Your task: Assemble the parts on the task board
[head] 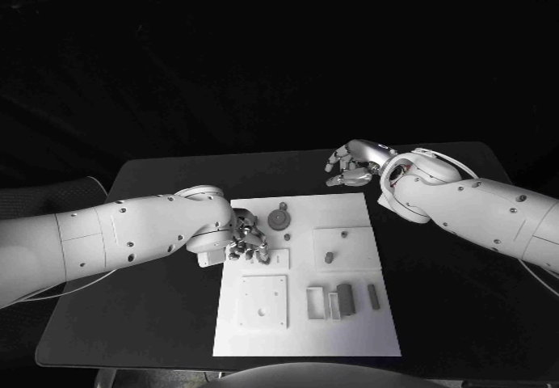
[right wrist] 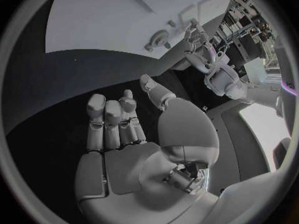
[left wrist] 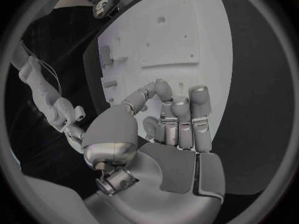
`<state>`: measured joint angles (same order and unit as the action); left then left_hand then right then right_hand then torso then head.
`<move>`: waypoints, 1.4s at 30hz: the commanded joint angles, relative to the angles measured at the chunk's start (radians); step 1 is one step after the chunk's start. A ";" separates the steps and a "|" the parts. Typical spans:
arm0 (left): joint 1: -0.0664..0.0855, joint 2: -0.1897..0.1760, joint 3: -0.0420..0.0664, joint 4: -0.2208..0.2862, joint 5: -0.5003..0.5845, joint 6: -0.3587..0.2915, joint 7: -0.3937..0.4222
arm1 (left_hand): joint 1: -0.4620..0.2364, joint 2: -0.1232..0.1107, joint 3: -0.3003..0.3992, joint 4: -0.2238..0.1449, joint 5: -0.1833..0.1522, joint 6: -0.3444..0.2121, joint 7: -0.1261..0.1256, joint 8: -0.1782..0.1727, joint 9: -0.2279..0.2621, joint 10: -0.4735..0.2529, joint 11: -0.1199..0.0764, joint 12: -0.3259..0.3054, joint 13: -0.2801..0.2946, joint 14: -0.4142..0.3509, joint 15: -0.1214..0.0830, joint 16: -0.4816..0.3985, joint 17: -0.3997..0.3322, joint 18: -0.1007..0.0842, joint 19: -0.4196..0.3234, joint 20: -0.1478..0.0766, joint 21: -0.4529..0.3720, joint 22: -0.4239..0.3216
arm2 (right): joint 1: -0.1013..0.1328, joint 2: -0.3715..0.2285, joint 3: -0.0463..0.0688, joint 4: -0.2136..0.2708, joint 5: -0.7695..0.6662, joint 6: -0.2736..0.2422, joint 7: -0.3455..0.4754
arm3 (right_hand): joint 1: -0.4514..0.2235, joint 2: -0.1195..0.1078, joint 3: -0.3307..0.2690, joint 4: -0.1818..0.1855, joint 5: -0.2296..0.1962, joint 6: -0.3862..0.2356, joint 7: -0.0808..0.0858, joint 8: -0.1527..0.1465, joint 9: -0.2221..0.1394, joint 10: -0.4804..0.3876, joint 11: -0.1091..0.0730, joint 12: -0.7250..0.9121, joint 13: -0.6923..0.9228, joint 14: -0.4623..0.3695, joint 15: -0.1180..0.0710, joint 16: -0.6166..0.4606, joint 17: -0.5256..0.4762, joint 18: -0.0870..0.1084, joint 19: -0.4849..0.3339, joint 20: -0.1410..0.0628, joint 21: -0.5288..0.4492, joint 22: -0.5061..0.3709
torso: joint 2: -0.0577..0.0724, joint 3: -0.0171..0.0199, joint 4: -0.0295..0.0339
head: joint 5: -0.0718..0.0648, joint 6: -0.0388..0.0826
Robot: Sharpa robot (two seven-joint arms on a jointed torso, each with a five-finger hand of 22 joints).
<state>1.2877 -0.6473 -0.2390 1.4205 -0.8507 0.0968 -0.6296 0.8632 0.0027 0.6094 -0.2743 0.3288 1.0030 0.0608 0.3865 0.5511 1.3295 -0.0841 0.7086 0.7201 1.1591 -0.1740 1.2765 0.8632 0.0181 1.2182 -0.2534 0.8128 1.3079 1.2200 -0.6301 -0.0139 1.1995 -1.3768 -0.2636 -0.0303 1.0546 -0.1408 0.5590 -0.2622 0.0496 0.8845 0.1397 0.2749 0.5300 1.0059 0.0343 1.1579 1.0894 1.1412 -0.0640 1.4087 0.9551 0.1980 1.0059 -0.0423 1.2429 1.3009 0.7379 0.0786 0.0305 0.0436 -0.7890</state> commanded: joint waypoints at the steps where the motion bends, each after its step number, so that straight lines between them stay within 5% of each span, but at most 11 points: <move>1: 0.000 0.002 0.000 -0.001 -0.015 0.016 -0.004 | -0.002 0.004 0.002 0.004 0.007 0.205 -0.053 0.007 0.247 -0.002 -0.008 0.007 0.001 -0.004 -0.010 0.005 -0.001 0.034 0.004 -0.006 0.004 0.019 | 0.000 -0.001 0.000 0.003 0.001 0.013 0.003 | 0.006 -0.004 -0.002 -0.006 -0.001 0.002 0.010 -0.002 0.000 -0.009 0.003 -0.003 -0.001 -0.001 -0.004 -0.003 -0.001 0.064 0.004 -0.005 -0.004 -0.001 | 0.000 0.0003 0.0001 | 0.000 0.000; 25: -0.001 0.001 0.000 -0.007 -0.019 -0.029 0.006 | -0.007 0.007 0.003 0.006 0.011 0.211 -0.056 0.009 0.254 0.002 -0.011 0.016 0.002 -0.001 -0.013 0.016 -0.007 0.034 0.008 -0.006 0.010 0.020 | 0.000 -0.001 0.000 0.003 0.001 0.012 0.003 | 0.006 -0.003 -0.002 -0.006 -0.001 0.002 0.010 -0.003 0.000 -0.010 0.004 -0.003 -0.003 -0.002 -0.004 -0.004 -0.001 0.064 0.003 -0.004 -0.005 -0.001 | 0.000 -0.0002 0.0009 | -0.002 0.002; 42: -0.004 0.008 0.000 -0.010 -0.018 0.001 -0.001 | -0.012 0.009 0.002 0.007 0.007 0.212 -0.057 0.008 0.257 0.001 -0.012 0.019 0.002 -0.001 -0.013 0.020 -0.010 0.034 0.008 -0.006 0.012 0.020 | 0.000 -0.004 0.000 0.010 0.001 0.017 0.001 | 0.006 -0.003 -0.002 -0.006 -0.001 0.002 0.010 -0.003 0.000 -0.010 0.004 -0.003 -0.003 -0.002 -0.004 -0.004 -0.001 0.064 0.003 -0.003 -0.005 -0.001 | 0.000 0.0003 0.0005 | -0.002 0.000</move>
<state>1.2856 -0.6415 -0.2388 1.4098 -0.8648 0.0816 -0.6293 0.8515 0.0015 0.6118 -0.2717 0.3356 1.0064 0.0574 0.3921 0.5513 1.3316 -0.0889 0.7221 0.7207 1.1625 -0.1774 1.2896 0.8549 0.0178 1.2241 -0.2554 0.8207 1.3075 1.2201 -0.6321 -0.0139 1.2066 -1.3767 -0.2605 -0.0310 1.0546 -0.1408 0.5590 -0.2622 0.0496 0.8836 0.1406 0.2749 0.5300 1.0058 0.0344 1.1579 1.0876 1.1379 -0.0607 1.4089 0.9551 0.1980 1.0092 -0.0422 1.2429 1.3010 0.7378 0.0785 0.0310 0.0417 -0.7888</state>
